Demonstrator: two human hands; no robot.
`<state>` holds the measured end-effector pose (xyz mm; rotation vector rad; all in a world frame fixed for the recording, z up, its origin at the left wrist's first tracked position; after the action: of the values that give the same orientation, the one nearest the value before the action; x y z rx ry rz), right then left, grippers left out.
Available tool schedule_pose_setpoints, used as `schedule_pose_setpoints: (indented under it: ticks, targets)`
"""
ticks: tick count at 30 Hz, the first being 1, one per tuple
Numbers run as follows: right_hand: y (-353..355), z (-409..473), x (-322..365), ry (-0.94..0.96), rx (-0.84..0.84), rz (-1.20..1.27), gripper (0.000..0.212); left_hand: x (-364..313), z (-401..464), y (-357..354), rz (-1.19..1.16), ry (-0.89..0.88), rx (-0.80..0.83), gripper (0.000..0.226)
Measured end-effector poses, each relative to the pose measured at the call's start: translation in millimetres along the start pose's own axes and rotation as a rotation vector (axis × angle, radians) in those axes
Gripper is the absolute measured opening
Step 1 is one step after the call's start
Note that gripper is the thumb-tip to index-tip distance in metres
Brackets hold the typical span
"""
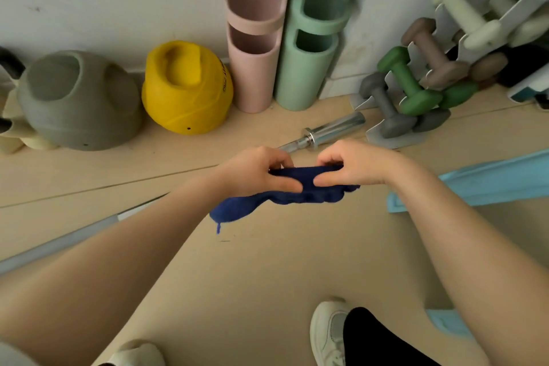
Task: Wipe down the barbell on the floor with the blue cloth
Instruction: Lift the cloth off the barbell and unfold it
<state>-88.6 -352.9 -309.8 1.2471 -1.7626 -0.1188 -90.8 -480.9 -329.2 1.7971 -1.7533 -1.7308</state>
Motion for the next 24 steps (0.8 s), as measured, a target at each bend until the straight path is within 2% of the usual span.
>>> schedule_pose_setpoints:
  ticks: [2, 4, 6, 10, 13, 16, 17, 20, 22, 24]
  targets:
    - [9.1, -2.7, -9.1, -0.028, -0.027, -0.129, 0.026, 7.4, 2.9, -10.6, 0.158, 0.07, 0.143, 0.023]
    - [20.4, -7.9, -21.7, -0.041, -0.088, -0.168, 0.03, 22.9, 2.6, -15.2, 0.175, 0.126, 0.199, 0.019]
    - [28.2, -15.6, -41.7, -0.065, -0.144, -0.017, 0.027, 34.6, 0.4, -12.1, -0.047, 0.147, 0.162, 0.003]
    - [29.9, -26.0, -71.5, -0.082, -0.226, 0.366, 0.022, 46.1, 0.6, -1.1, -0.385, 0.15, 0.033, 0.006]
    - [26.9, -23.3, -83.0, -0.13, -0.275, 0.507, 0.02, 43.5, -2.4, -2.5, -0.732, 0.158, -0.005, 0.005]
    - [20.7, -13.8, -96.1, -0.257, -0.328, 0.567, 0.014, 46.0, -3.7, -10.3, -1.104, 0.239, -0.046, 0.02]
    - [16.3, -10.7, -98.0, -0.325, -0.331, 0.57, 0.013, 45.8, -2.2, -13.6, -1.106, 0.266, -0.057, 0.019]
    - [1.0, -3.3, -91.1, -0.457, -0.394, 0.739, 0.031, 46.0, 7.4, -22.4, -0.824, 0.333, -0.157, 0.017]
    - [-7.6, 3.2, -79.2, -0.444, -0.42, 0.892, 0.033, 36.2, 11.0, -26.8, -0.738, 0.339, -0.229, 0.016]
    - [-16.0, 9.2, -62.1, -0.353, -0.365, 1.014, 0.02, 28.4, 15.5, -33.0, -0.742, 0.337, -0.276, 0.02]
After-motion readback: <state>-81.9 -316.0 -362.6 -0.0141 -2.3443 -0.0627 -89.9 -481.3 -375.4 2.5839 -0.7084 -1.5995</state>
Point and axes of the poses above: each hand's wrist, its own z-axis towards the middle knuckle, its own y-axis out of the back of the hand, x = y × z, the point moved 7 cm from there along z, towards the middle knuckle, and after that the axes turned 10 degrees about z, right-handed, at the moved point
